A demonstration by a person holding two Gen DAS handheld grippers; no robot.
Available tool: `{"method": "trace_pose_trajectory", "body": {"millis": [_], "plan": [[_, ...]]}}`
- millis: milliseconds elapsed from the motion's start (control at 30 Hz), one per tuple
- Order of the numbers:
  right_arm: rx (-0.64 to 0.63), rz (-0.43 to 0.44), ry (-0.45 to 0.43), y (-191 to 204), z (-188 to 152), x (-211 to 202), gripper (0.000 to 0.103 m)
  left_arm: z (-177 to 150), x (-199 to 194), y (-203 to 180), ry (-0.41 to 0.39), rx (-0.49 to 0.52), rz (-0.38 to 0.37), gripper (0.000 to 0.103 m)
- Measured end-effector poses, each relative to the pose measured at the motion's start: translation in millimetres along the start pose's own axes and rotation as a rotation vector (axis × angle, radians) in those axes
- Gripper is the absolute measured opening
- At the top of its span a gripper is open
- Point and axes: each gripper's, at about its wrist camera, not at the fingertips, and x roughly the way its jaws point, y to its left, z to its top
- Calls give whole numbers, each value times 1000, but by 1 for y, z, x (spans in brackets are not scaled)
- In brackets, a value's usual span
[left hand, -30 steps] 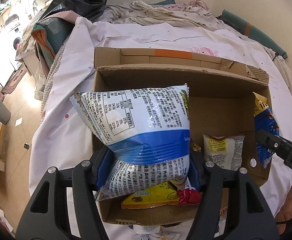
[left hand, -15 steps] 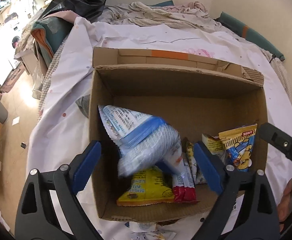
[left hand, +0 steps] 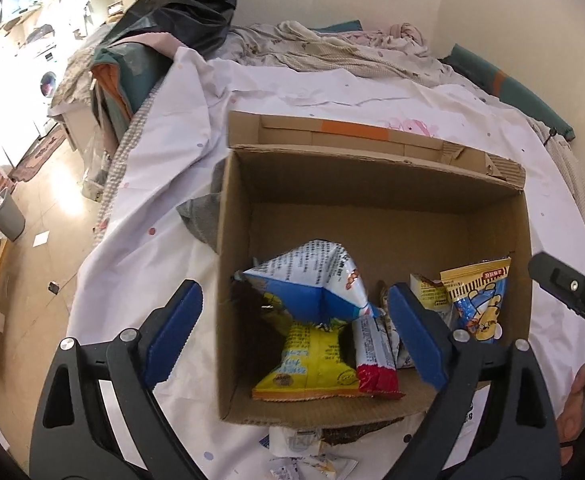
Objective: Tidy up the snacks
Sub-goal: 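Withdraw both tools from the box toward the remaining snacks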
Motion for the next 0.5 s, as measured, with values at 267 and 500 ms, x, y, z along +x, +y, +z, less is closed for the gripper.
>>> {"method": "trace_pose_trajectory", "body": {"millis": [267, 500], "plan": [[-15, -22, 13, 3, -15, -19, 90, -4, -24, 10, -25, 0, -18, 92], [-1, -23, 30, 1, -33, -33, 90, -23, -38, 12, 22, 6, -36, 92]]}}
